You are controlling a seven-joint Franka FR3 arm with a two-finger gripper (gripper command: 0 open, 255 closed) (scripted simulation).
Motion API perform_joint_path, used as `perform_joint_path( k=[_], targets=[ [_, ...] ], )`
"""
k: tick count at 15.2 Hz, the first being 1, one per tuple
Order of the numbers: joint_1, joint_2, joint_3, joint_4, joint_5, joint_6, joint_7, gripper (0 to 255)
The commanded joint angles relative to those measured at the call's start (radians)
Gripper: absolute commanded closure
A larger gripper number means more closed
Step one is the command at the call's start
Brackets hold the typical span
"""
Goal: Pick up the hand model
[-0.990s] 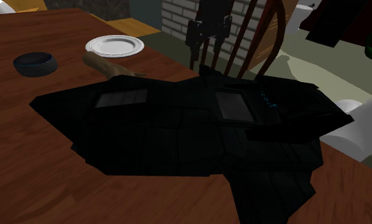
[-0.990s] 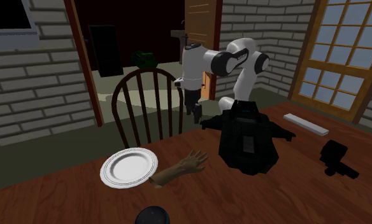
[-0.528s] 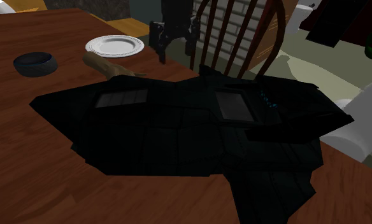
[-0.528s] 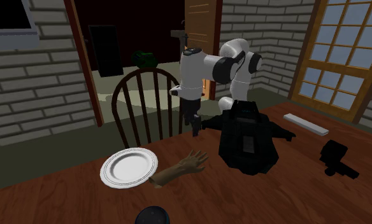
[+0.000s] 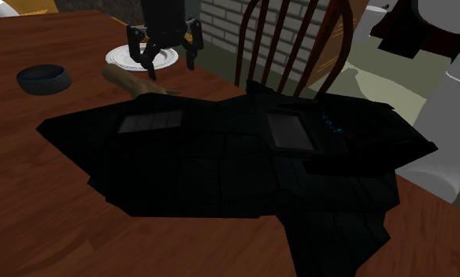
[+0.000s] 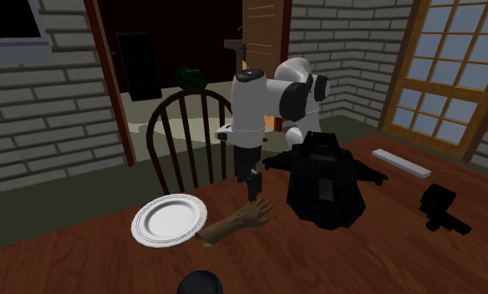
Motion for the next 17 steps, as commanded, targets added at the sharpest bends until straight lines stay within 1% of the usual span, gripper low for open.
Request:
perform_joint_path(
  k=[1, 4, 5, 12, 14, 15, 17],
  targets=[
    [0.041, 0.108, 0.011, 0.129, -0.057, -0.033, 0.047, 0],
    [0.128, 0.268, 0.011, 0.346, -0.139, -0.102, 0.098, 0],
    [0.144, 0.294, 0.007, 0.384, -0.15, -0.116, 0.103, 0],
    [0.115, 0.261, 0.007, 0.238, -0.135, -0.002, 0.108, 0],
    [0.113, 0.259, 0.007, 0.227, -0.134, 0.007, 0.108, 0],
    [0.114, 0.259, 0.007, 0.228, -0.134, 0.006, 0.109, 255],
    [0.114, 0.259, 0.007, 0.229, -0.134, 0.006, 0.108, 255]
  ],
)
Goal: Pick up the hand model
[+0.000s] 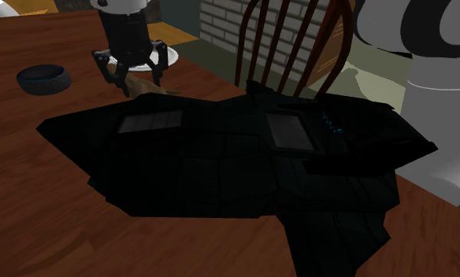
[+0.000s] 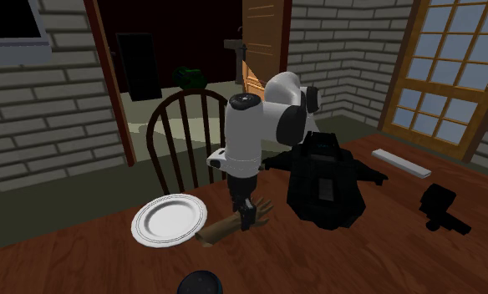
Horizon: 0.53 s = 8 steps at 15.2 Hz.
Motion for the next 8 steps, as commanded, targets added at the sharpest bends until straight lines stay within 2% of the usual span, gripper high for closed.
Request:
perform_joint_path(
  k=[1, 8],
  targets=[
    [0.0, 0.0, 0.0, -0.002, 0.0, 0.0, 0.0, 255],
    [0.003, 0.004, 0.0, 0.016, -0.001, -0.015, 0.0, 255]
  ],
)
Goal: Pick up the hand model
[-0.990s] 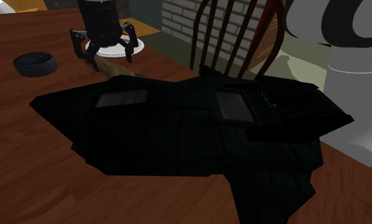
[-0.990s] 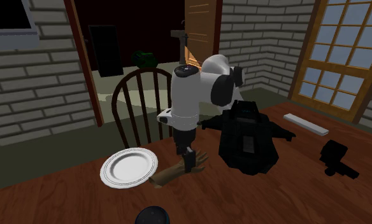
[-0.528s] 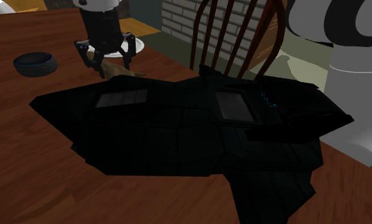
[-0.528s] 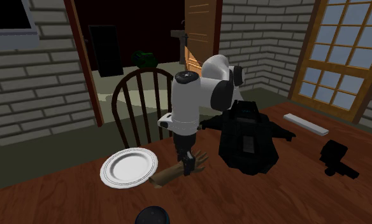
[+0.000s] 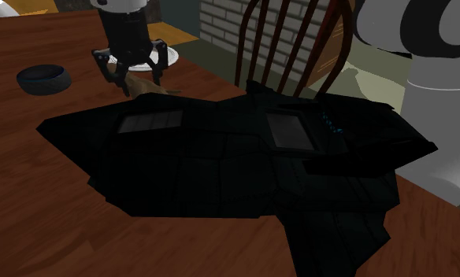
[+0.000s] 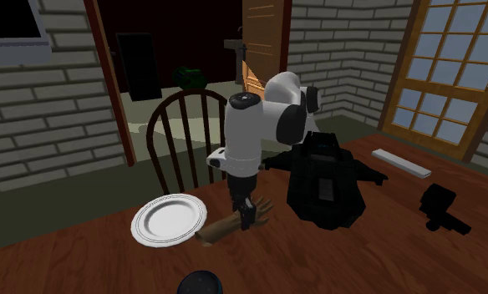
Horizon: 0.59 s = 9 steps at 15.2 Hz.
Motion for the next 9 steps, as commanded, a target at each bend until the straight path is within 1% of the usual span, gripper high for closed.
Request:
perform_joint_path(
  k=[1, 9],
  targets=[
    [0.006, 0.005, 0.0, 0.027, -0.002, -0.024, -0.001, 255],
    [0.046, 0.051, -0.002, 0.209, -0.023, -0.16, -0.006, 255]
  ],
)
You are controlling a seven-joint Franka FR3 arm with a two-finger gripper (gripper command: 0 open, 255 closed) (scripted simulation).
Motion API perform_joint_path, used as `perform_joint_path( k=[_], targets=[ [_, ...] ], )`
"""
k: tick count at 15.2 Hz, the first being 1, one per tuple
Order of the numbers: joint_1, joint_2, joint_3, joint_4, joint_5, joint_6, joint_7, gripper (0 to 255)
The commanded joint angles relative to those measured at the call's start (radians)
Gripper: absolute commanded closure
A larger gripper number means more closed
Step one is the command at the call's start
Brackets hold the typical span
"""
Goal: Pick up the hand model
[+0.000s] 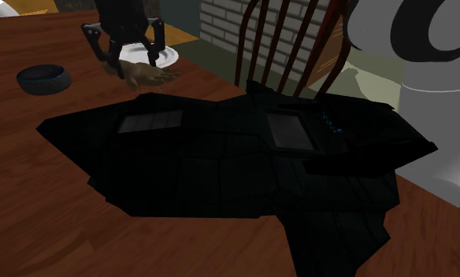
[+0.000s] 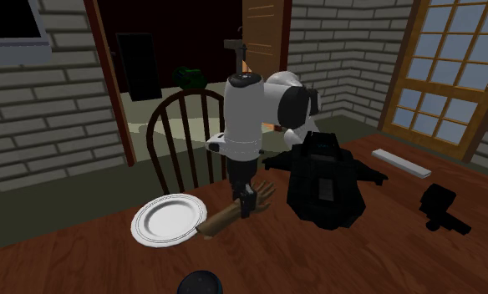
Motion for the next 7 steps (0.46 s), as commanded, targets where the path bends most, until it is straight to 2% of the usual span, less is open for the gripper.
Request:
perform_joint_path(
  k=[1, 5, 7],
  targets=[
    [0.013, 0.015, -0.001, 0.055, -0.007, -0.039, -0.002, 255],
    [0.051, 0.062, -0.007, 0.188, -0.029, -0.125, -0.007, 255],
    [0.052, 0.064, -0.008, 0.193, -0.03, -0.129, -0.007, 255]
  ],
)
